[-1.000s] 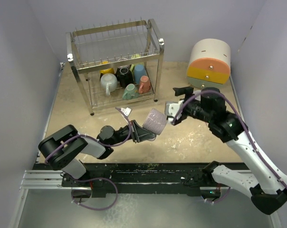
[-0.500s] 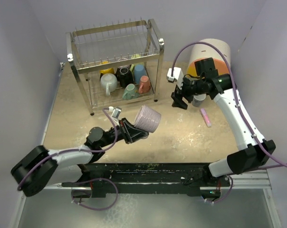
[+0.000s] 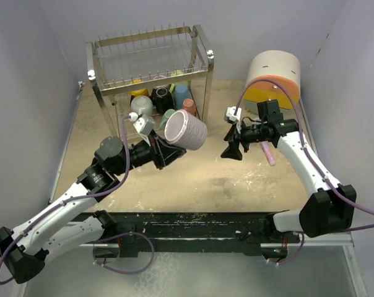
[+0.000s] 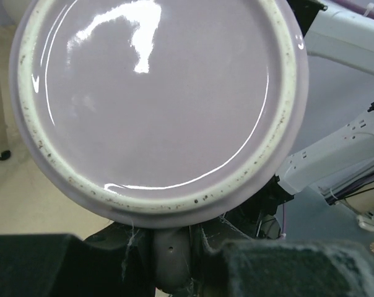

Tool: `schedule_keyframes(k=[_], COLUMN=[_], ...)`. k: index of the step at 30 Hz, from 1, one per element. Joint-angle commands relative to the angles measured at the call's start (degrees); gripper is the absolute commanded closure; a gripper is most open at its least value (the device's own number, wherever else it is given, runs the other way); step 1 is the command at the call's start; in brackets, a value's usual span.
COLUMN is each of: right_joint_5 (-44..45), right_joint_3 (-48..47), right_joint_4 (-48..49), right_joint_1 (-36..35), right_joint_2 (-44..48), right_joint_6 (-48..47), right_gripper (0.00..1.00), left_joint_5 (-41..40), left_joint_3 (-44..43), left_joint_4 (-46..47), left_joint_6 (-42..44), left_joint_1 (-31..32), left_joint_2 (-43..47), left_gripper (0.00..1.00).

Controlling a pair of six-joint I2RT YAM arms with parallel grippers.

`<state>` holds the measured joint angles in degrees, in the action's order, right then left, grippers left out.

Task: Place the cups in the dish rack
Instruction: Turn the cup upside down in the dish rack.

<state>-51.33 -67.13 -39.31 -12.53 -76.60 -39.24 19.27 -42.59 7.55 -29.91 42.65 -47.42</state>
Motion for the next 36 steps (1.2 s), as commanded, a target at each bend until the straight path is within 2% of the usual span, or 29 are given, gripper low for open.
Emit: schedule_keyframes(k=[1, 7, 12, 27, 33, 36], right_joint_5=[-4.7, -2.4, 2.1, 7.8, 8.5, 8.9], right_joint_3=[0.4, 3.8, 4.4, 6.1, 6.4, 6.7], right_joint_4=[-0.1, 3.2, 5.0, 8.7, 9.0, 9.2], right_joint_1=[2.4, 3.1, 3.1, 3.1, 3.1, 3.1], right_joint_2=[0.4, 4.2, 5.9, 7.4, 7.3, 7.6], right_joint_6=[-4.2, -3.0, -2.6, -2.8, -3.0, -3.2], right_gripper=[0.23, 0.22, 0.22, 0.21, 0.19, 0.18], left_joint_5=[-1.6, -1.2, 1.8, -0.3, -0.6, -3.5], left_joint_3=[-12.7, -24.4, -31.9, -52.5, -64.3, -69.6], left_joint_4=[-5.6, -8.8, -8.5, -8.8, -12.9, -16.5], left_joint_6=[8.4, 12.1, 10.3, 7.6, 6.6, 7.3], left_joint_1=[-1.2, -4.1, -10.1, -17.2, -19.9, -20.9], left_joint_2=[-2.7, -10.1, -15.4, -28.9, -36.1, -39.6], left_gripper=[1.00, 1.00, 1.00, 1.00, 1.00, 1.00])
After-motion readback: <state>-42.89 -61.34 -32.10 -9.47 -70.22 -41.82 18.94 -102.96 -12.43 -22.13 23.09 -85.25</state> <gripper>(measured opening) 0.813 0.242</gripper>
